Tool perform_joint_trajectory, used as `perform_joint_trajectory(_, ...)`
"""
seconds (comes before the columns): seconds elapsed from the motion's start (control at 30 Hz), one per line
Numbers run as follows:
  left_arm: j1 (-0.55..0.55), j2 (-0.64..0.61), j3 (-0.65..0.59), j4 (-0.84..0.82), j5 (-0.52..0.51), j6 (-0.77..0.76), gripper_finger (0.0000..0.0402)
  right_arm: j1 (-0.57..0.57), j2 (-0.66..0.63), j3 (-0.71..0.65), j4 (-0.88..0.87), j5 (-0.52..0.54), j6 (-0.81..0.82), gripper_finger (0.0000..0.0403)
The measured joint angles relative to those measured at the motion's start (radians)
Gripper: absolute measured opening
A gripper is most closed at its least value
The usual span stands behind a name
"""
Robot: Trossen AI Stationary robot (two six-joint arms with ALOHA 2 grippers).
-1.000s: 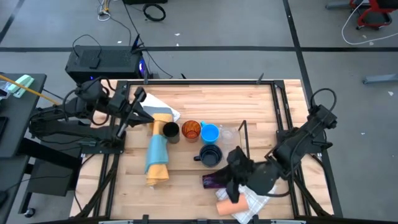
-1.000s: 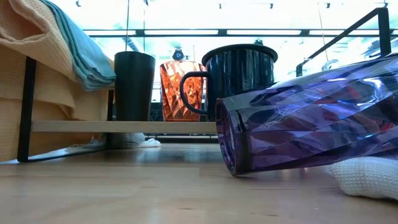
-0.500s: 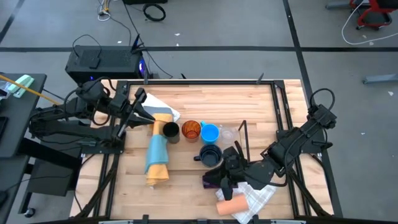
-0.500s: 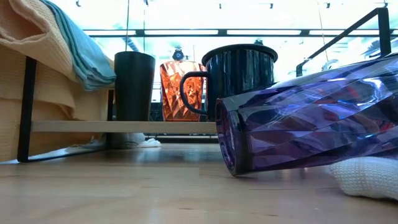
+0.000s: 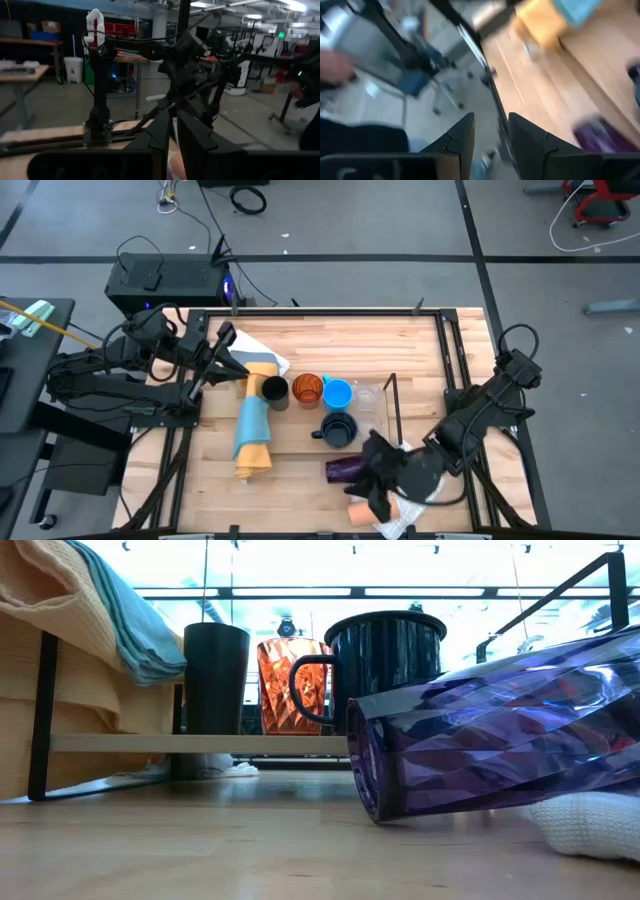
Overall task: Stack small to large cups/mugs on shelf
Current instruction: Put the light orange cup on the shelf
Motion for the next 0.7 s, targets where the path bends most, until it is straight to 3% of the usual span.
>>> perform_joint_trajectory(0.13, 0.0, 0.0, 0.0, 0.002, 0.0, -0.088, 0.0048, 0.08, 0.0, 0.0, -0.159, -0.016, 0.069, 0.0116)
perform_joint_trajectory(0.33, 0.0, 0.0, 0.0, 0.002, -0.001, -0.151, 0.0042, 0.209, 0.006, -0.023, -0.235, -0.023, 0.171, 0.0108)
perform_joint_trajectory(0.7, 0.0, 0.0, 0.0, 0.0, -0.003, -0.103, 0.0041, 0.345, 0.027, -0.228, -0.212, -0.068, 0.663, 0.0107)
